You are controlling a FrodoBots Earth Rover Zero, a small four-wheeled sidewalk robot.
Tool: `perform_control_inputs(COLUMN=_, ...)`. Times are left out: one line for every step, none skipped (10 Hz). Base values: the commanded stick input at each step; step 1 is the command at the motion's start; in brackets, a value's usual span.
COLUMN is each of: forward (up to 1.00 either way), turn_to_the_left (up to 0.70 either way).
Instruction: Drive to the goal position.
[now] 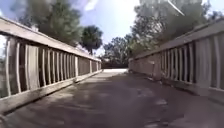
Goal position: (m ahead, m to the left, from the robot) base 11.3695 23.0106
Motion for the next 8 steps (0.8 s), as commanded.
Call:
perform_control_inputs(forward=0.70, turn_to_the_left=0.00)
perform_control_inputs(forward=0.70, turn_to_the_left=0.00)
perform_control_inputs(forward=0.70, turn_to_the_left=0.00)
perform_control_inputs(forward=0.70, turn_to_the_left=0.00)
perform_control_inputs(forward=0.70, turn_to_the_left=0.00)
perform_control_inputs(forward=0.70, turn_to_the_left=0.00)
perform_control_inputs(forward=0.70, turn_to_the_left=0.00)
perform_control_inputs(forward=0.70, turn_to_the_left=0.00)
